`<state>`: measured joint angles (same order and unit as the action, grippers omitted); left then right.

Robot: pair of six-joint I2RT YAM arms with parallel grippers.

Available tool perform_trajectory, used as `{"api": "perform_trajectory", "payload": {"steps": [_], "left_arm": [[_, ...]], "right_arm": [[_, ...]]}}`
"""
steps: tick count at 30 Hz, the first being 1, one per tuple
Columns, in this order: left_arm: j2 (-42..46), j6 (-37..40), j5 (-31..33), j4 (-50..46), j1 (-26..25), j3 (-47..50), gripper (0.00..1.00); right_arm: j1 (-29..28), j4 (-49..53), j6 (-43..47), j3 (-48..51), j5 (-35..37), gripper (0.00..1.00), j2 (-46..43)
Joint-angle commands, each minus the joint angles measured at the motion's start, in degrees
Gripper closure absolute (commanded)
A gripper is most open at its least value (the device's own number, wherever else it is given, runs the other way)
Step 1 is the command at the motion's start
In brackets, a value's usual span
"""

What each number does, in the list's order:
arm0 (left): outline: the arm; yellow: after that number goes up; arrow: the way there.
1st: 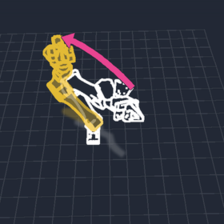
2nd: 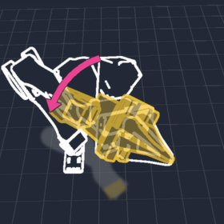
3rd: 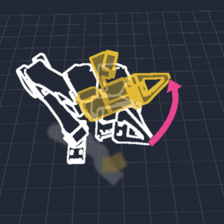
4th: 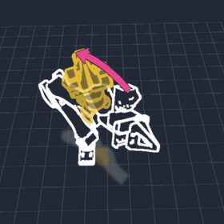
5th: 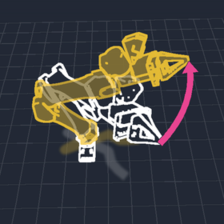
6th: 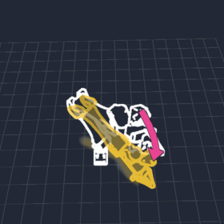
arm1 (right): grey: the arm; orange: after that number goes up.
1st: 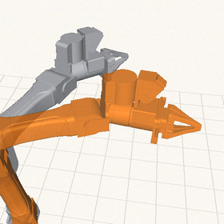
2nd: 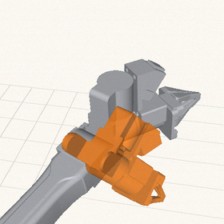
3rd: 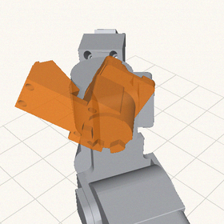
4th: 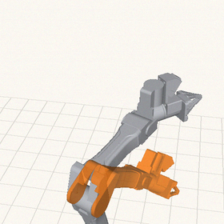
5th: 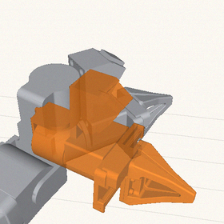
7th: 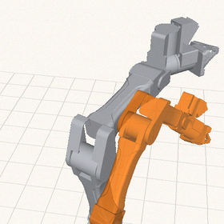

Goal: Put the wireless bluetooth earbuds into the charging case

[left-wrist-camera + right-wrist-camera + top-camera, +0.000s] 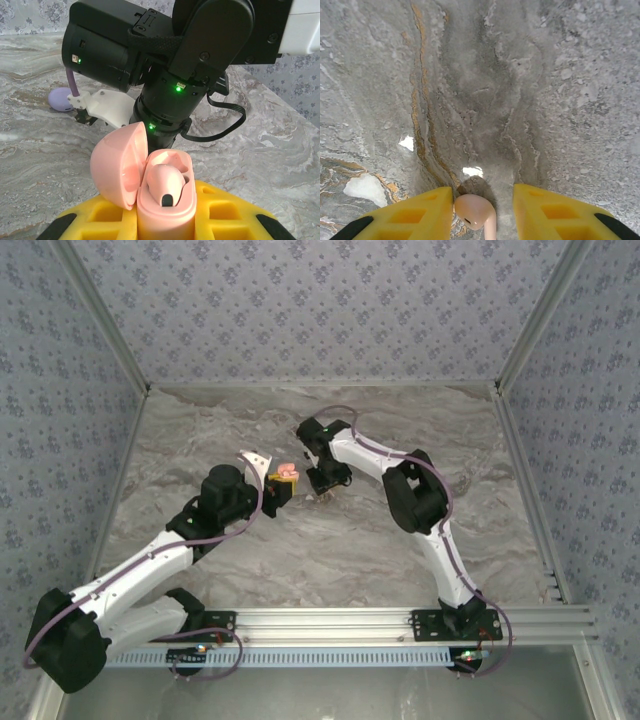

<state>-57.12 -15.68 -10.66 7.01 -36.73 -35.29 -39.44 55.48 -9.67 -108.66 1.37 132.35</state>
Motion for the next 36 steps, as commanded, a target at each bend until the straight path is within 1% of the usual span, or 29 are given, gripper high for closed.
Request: {"api": "perform_trajectory", "payload": {"steps": [1,4,10,18,25,29,36], "left_arm": [[0.61,0.48,0.58,-0.06,0.4,-0.88,1.0],[0.55,0.39,0.6,0.11,0.4,-0.81,1.0],[0.69,0.39,0.58,0.02,0.42,-0.75,1.0],[0.7,0.39,0.63,-0.06,0.42,-0.75,1.0],[0.32,0.48,0.61,-0.24,0.36,-0.83,1.0],[-0.14,0.48,0.56,-0.24,0.37,-1.1,1.0],[-2.43,0.04,0.11,0.44,0.18,-1.27,1.0]], "right_arm": [[-1.41,3.1,-1.4,-0.41,0.91,0.61,2.91],[-1.93,3.56,-1.6,-0.75,1.47,0.63,3.42],[-2.28,3.93,-2.12,-1.11,1.92,0.69,4.2],[-1.72,4.1,-2.89,-0.95,2.3,0.72,3.69],[-0.19,2.02,-3.84,0.79,1.45,0.73,1.56],[1.08,0.32,-4.3,2.86,0.47,0.74,-0.41],[4.5,-4.28,-4.12,10.22,-3.55,0.75,-5.89]]}}
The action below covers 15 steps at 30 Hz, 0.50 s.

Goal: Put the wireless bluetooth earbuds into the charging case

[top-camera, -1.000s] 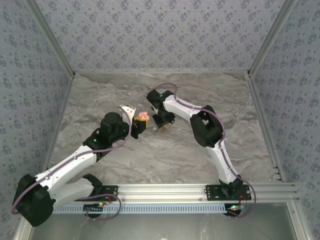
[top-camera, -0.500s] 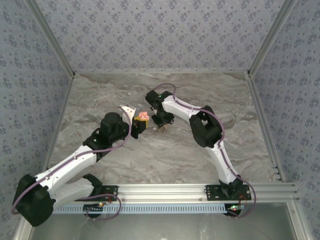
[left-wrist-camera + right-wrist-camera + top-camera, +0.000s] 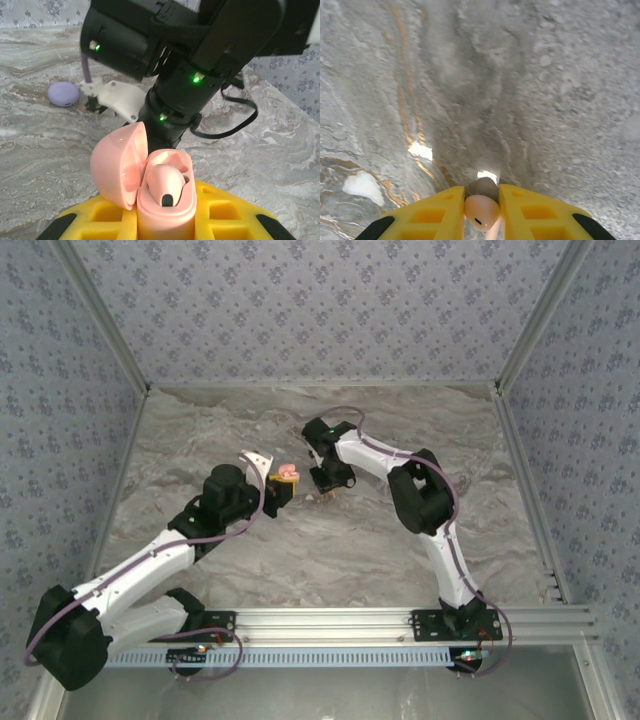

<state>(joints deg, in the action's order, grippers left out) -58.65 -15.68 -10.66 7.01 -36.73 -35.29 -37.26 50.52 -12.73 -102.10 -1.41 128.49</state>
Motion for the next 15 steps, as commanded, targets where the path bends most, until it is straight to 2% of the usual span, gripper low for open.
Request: {"api": "perform_trajectory", "payload": {"steps": [1,15], "left_arm": [[-1.38,-0.05,0.14,0.61,0.16,-1.35,1.0],[-11.56,-3.14,-1.56,7.91,-1.74,-1.95,1.0]], "right_arm": [[2.89,-0.3,-1.05,4.98,-1.55,0.75,-2.91],[12.18,-15.49,-1.74,23.79,-16.37,0.74,-16.47]]}}
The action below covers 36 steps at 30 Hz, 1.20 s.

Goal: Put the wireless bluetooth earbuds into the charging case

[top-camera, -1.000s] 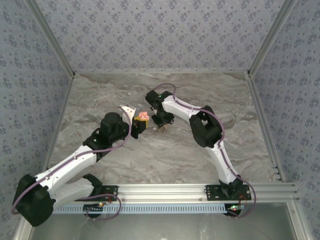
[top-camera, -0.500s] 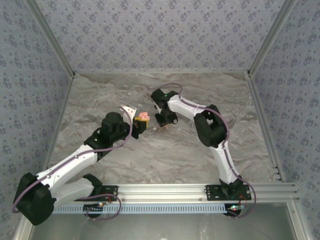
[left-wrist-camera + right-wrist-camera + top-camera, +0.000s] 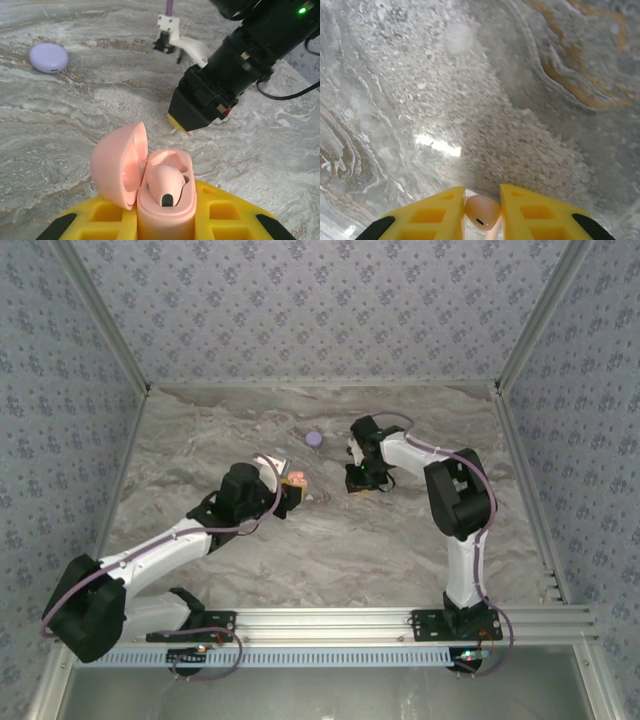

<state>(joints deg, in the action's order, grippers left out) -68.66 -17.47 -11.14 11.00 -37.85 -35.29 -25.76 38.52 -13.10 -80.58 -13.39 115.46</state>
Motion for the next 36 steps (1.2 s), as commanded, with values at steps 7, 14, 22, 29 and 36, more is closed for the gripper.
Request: {"api": "perform_trajectory", "payload": {"steps": [7,14,22,29,36], "left_arm": [[-6.91,-3.73,-0.69,9.35,-1.54,-2.05,1.0],[-11.36,-5.87,-0.19,14.65,-2.08,-1.66,1.0],[-14.14,-7.66,-1.67,22.35,-2.35,0.2,1.0],[-14.87,-7.8,-3.67,26.99,-3.22,0.66,1.0],[-14.21,-5.84,-4.32,28.58,-5.0,0.02,1.0]], "right_arm": [[3.11,-11.5,-3.32,9.47,-9.12,0.74,-10.3],[4.81,-17.72,-5.06,16.01,-12.04,0.74,-18.12],[4.9,-23.06,-6.75,19.98,-13.86,0.73,-27.9],[3.46,-24.64,-6.21,19.47,-15.22,0.72,-34.3],[0.38,-24.84,-5.1,16.58,-13.98,0.7,-38.01]]}}
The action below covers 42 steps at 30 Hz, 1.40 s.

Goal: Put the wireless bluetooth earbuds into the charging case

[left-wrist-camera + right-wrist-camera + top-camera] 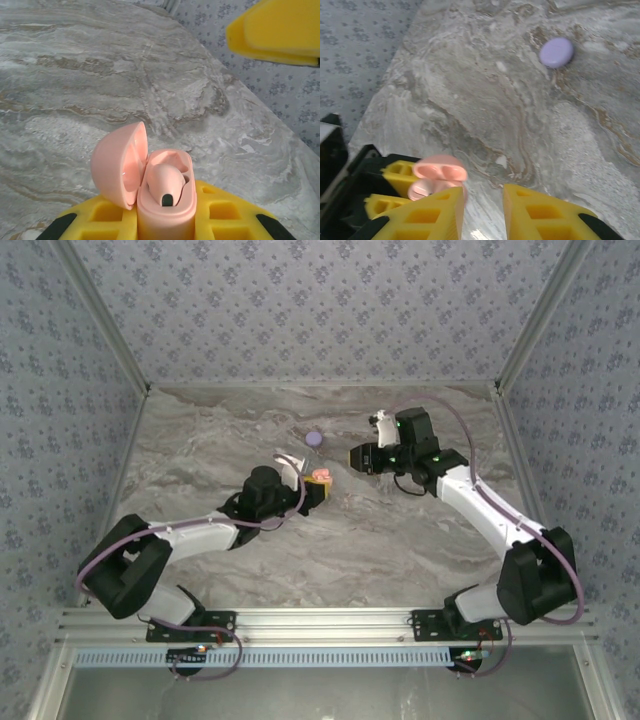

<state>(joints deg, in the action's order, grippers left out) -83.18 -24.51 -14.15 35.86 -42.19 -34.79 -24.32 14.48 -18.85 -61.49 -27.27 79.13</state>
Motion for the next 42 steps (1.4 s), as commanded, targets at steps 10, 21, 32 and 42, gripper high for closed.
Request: {"api": "perform_trajectory", "payload": {"steps": [10,21,32,42], "left_arm": [[1.73,2.55,8.24,-6.91,-0.54,-1.77,1.0],[10.35,3.17,15.26,-15.98,0.1,1.39,1.0],[19.26,5.52,18.89,-25.16,0.16,2.17,1.0],[21.57,6.1,19.72,-26.19,0.23,2.88,1.0]], "right_arm": [[-1.98,8.22,2.29,-3.4,11.18,0.71,2.49],[-7.47,19.66,6.23,-4.45,13.36,0.61,12.32],[-18.52,33.19,-2.43,-14.26,30.59,0.56,23.14],[-22.44,36.02,-8.98,-17.78,32.62,0.56,28.58]]}}
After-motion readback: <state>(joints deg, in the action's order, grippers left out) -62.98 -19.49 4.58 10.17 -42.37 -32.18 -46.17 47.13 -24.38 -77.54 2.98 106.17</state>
